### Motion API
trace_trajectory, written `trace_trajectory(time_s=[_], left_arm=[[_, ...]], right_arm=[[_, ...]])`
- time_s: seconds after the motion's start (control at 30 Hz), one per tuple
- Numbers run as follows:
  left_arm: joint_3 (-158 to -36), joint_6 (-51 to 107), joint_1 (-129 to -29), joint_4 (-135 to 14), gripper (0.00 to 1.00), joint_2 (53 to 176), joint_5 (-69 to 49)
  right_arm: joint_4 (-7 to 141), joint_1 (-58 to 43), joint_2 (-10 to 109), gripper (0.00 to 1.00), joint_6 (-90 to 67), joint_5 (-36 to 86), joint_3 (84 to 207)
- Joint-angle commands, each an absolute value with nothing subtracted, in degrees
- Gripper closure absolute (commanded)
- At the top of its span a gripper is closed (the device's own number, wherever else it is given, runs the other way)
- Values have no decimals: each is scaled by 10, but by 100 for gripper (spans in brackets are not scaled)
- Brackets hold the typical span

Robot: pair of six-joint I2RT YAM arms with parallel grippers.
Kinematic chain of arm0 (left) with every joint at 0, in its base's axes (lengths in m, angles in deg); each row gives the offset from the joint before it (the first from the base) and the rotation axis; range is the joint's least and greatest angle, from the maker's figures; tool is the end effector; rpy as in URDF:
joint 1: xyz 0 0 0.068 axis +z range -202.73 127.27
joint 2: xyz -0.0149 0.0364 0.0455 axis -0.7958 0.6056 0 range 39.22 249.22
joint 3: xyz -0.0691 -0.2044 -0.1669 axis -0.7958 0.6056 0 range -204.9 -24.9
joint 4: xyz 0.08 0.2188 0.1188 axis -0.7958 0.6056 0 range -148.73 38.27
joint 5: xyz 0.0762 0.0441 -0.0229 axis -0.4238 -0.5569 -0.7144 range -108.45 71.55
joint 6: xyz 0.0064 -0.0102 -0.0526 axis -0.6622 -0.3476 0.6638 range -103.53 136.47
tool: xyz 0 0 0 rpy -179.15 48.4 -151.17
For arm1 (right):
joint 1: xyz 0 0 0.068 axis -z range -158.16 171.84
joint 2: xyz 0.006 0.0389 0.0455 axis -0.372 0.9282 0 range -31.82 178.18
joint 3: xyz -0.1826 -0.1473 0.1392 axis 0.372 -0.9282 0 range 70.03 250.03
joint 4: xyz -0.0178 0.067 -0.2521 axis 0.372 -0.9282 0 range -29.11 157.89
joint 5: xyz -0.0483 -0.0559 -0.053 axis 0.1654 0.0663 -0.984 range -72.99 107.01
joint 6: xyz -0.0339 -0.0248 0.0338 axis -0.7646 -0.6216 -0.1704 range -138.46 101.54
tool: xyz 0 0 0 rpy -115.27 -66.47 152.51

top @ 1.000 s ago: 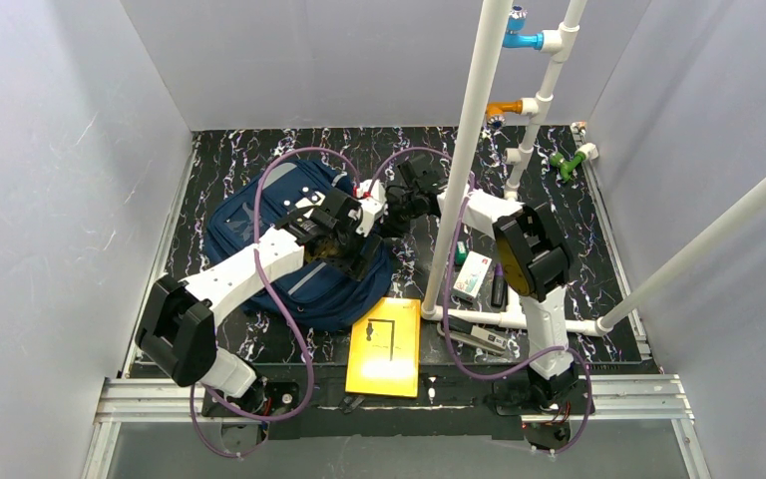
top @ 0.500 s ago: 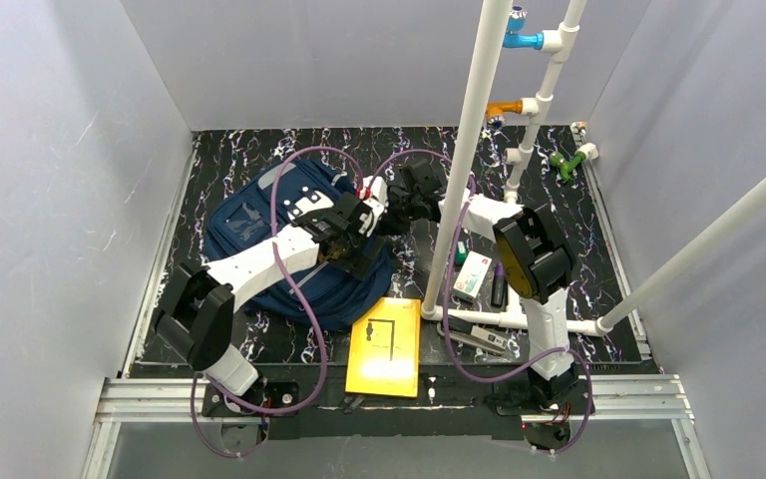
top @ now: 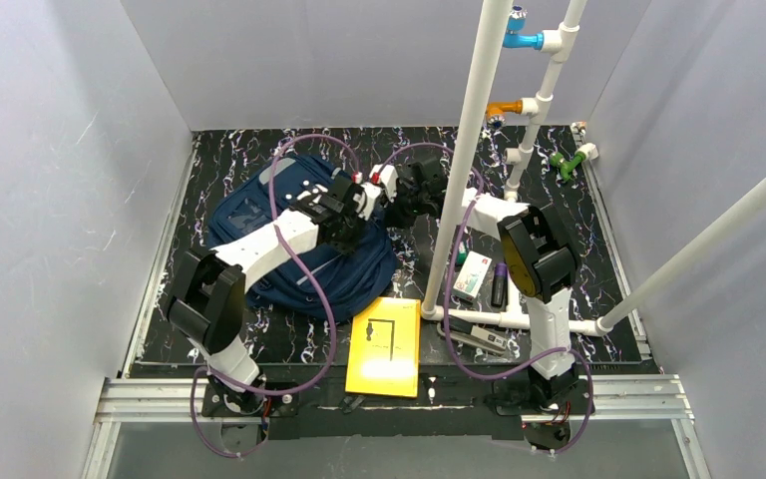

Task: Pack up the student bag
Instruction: Unzip the student bag at the center of the board.

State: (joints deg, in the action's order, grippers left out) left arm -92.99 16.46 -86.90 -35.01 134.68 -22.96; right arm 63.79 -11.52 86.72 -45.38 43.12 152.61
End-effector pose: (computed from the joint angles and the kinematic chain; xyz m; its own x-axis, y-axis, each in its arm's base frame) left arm 0.2986 -0.1993 0.2317 -0.6437 0.4372 -0.6281 0.5192 0.8525 0.0613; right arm 0.3763 0.2664 0.1818 -0.1283 -0.5712 -0.8107 -0.9345 0.3433 -0.0940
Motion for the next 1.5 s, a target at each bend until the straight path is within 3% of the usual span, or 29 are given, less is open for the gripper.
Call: trace_trajectory(time_s=[0.0, 0.17, 0.33, 0.6, 0.83, 1.07, 1.23, 1.47], left_arm=[[-974, 228, -764, -360, 100, 1379, -290], [-971, 209, -735, -362, 100, 1368, -284], [-938, 197, -720, -393, 100, 1341, -196], [-988, 292, -711, -437, 100, 1371, -103], [-975, 356, -690, -507, 100, 1302, -217], [-949, 372, -689, -583, 100, 1211, -206], [-1006, 373, -693, -549, 100, 1256, -144], [-1127, 378, -705, -506, 100, 1410, -33]], right_arm=[[646, -118, 801, 99, -498, 519, 1516], [690, -91, 791, 99, -464, 495, 1498], [660, -91, 779, 99, -498, 520, 1495], [711, -125, 768, 99, -459, 539, 1440], [718, -124, 766, 99, -455, 552, 1410], [824, -125, 749, 99, -339, 634, 1401], [968, -128, 740, 99, -213, 681, 1372], [843, -171, 774, 99, -304, 698, 1420]])
